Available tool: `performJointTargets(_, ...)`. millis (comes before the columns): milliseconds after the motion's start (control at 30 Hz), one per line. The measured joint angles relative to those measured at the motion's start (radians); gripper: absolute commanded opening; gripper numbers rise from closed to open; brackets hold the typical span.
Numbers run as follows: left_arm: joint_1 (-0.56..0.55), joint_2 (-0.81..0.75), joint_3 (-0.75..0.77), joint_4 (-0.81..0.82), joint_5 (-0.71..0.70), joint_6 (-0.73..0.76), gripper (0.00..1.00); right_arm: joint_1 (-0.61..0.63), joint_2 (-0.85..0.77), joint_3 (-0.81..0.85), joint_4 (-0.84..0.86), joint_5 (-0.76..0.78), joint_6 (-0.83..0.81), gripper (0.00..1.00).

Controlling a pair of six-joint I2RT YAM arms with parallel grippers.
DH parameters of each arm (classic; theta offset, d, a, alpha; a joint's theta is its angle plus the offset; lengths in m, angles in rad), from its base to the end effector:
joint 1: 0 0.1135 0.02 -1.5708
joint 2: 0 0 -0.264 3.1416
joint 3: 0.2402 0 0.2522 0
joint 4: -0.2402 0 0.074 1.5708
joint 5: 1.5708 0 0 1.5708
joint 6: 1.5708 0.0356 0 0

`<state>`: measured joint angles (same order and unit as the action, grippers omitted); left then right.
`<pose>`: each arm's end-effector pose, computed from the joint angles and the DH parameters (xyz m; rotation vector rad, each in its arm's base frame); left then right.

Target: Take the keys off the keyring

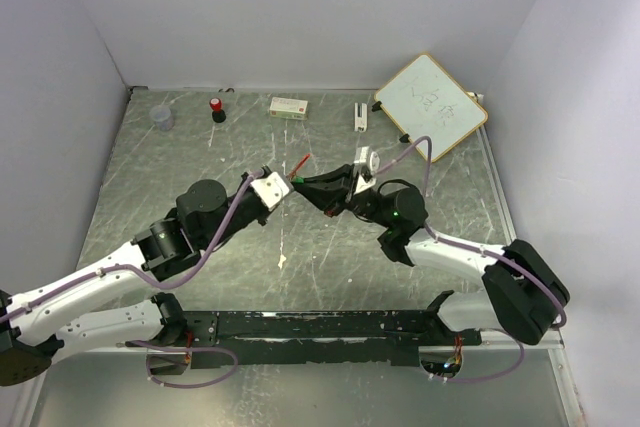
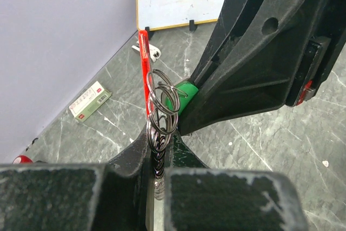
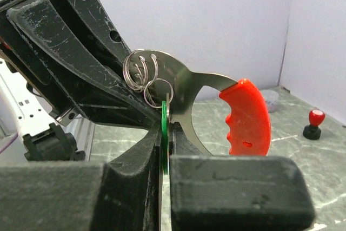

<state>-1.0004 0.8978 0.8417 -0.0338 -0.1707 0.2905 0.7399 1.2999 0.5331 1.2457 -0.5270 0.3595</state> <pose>0.1196 -0.1752 0.3563 0.9000 1.4121 -0.3963 0.1802 0.1888 0.2894 -0.7168 1.0298 1.2498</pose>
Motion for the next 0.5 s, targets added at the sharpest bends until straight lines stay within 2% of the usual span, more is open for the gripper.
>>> performJointTargets(167,-0.002,0.011,-0.003,0.018,-0.071,-0.001,0.1,0.01,-0.073,0.042,-0.203,0.046,-0.047,0.0)
performJointTargets(267,-0.002,0.022,-0.005,0.034,-0.149,-0.004,0.13,0.031,-0.123,0.132,-0.433,0.144,-0.094,0.0)
performJointTargets(367,-0.002,0.032,-0.024,0.061,-0.233,-0.003,0.17,0.069,-0.136,0.307,-0.743,0.309,-0.142,0.0)
performJointTargets(500,-0.002,0.039,-0.063,0.107,-0.292,-0.003,0.24,0.142,-0.134,0.48,-1.067,0.51,-0.182,0.0)
